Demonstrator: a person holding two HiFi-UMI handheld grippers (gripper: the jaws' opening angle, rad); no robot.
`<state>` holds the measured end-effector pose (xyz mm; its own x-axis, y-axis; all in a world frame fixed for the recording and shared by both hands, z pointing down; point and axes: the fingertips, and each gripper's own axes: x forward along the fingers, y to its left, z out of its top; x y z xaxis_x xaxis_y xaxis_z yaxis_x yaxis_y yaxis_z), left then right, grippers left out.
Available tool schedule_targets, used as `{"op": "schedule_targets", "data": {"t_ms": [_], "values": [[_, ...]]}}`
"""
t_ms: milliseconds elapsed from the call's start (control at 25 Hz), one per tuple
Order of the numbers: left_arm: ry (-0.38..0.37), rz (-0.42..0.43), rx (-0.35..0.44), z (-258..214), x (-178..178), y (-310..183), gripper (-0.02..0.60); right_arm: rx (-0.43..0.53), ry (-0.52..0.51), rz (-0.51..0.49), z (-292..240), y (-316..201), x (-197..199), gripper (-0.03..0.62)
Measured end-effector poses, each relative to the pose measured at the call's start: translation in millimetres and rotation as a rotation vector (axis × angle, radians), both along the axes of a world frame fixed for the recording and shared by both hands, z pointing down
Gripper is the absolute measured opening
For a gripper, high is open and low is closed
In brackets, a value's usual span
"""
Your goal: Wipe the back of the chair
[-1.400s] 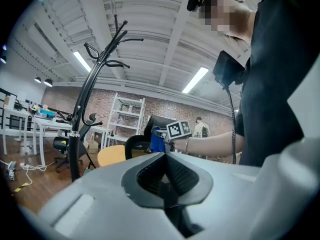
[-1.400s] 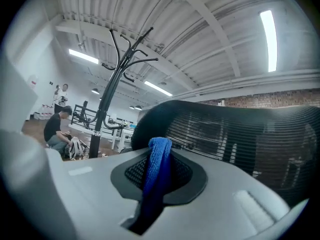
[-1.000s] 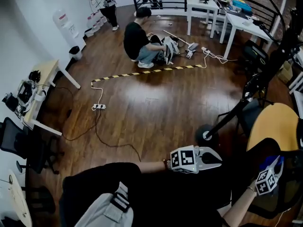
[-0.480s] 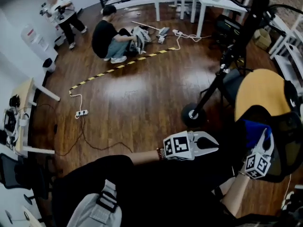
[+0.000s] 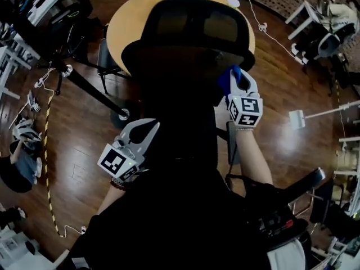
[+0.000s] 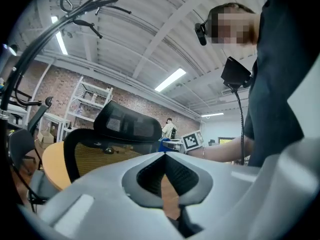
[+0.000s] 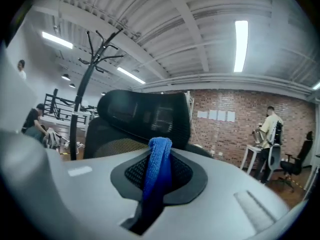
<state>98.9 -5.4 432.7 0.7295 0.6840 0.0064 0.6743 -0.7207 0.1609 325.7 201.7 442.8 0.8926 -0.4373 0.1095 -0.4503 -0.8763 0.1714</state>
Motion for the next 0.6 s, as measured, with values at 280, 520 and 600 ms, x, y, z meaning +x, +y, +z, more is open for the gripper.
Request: {"op": "schedule_targets", "data": {"t_ms": [280,520,600], "values": [[-0.022,0.030,0.002,-3.5,36.7,49.3,0.006,-0.059,-0.049,0.228,17.6,121.8,65.1,0.037],[-0.035,0.009,-0.009,-3.4,35.9,46.4,0.006,-0.095,-0.039,0.238,20.1,127.9,101.0,0.037],[-0.026,-0.004,0.006,-1.4,32.6,46.9,0.006,-0.093,-0.010,0.263,19.7,126.2,102.9,0.037]]}}
